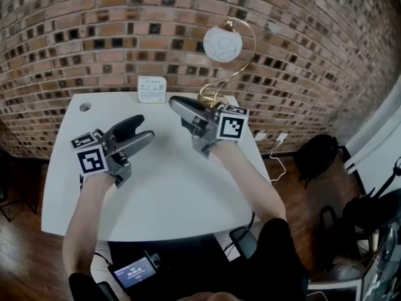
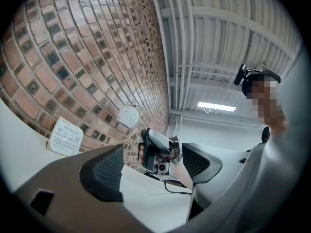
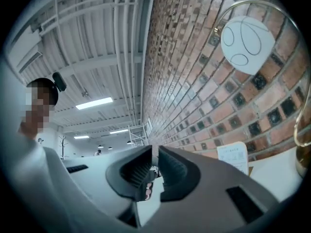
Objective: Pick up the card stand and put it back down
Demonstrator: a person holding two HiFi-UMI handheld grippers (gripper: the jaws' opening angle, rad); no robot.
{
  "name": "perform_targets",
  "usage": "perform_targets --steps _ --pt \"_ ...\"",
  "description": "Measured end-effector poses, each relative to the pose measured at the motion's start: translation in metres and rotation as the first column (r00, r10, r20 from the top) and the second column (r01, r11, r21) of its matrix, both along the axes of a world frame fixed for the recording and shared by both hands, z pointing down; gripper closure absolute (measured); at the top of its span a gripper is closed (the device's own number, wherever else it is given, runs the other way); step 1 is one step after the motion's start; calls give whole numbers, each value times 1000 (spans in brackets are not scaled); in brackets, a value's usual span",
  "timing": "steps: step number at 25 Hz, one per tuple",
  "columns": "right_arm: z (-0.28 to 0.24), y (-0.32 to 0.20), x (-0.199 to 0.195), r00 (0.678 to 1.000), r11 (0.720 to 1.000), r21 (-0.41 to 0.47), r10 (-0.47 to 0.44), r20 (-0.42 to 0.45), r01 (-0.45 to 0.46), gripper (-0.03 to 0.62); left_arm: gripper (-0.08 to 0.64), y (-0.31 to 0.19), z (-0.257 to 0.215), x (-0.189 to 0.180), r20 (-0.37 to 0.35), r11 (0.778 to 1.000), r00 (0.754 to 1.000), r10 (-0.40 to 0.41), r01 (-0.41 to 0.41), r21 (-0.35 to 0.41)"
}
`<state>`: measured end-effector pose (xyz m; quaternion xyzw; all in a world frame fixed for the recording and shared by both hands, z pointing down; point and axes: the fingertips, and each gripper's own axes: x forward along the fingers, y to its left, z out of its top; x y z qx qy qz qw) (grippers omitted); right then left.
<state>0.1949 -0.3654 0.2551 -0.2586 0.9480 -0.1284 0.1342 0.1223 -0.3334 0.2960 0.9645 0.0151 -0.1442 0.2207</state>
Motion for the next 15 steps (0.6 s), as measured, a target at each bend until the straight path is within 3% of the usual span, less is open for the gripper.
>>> perform_targets --steps 6,10,15 --pt "-2 40 -1 1000 1000 -2 -1 2 1 540 189 54 -7 20 10 998 998 69 -69 16" --pt "-12 53 0 999 1000 12 3 46 -3 551 189 67 -8 11 -18 998 999 51 -52 -24" --pt "-23 76 7 997 999 44 16 81 -20 551 189 88 -8 6 -37 998 998 57 -58 -23"
